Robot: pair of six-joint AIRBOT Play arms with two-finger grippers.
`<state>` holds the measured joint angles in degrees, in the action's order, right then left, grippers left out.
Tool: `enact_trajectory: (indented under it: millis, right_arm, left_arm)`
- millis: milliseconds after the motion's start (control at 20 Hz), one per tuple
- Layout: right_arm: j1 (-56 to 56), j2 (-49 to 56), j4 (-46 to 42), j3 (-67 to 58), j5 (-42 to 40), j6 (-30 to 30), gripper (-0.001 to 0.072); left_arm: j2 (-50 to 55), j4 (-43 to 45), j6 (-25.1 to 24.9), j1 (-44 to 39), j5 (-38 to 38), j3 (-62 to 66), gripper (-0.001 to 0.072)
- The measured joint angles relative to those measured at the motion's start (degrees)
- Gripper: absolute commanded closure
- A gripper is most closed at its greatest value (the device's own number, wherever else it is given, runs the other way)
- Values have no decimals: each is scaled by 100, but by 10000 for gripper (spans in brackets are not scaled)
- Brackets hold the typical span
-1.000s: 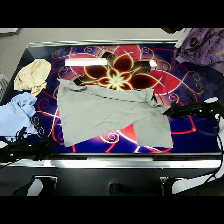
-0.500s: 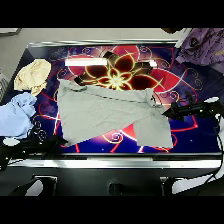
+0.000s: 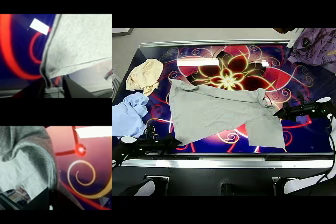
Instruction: Fold the clothes and pants, and hang the long-sleeved shirts on hangers.
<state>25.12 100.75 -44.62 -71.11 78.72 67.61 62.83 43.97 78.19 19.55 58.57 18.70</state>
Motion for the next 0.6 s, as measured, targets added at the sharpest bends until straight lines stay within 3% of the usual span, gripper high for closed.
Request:
enact_trajectory:
  millis: [50,350,600]
  right_arm:
    - [0,0,0,0,7,4,677]
    - [-7,-125,0,0,151,59,679]
    - [-361,-898,306,-402,-400,39,680]
  left_arm:
    - [63,44,-48,-2,-28,17,688]
    - [223,195,-369,-2,-219,520,692]
    - [232,256,-94,-111,-4,2249,693]
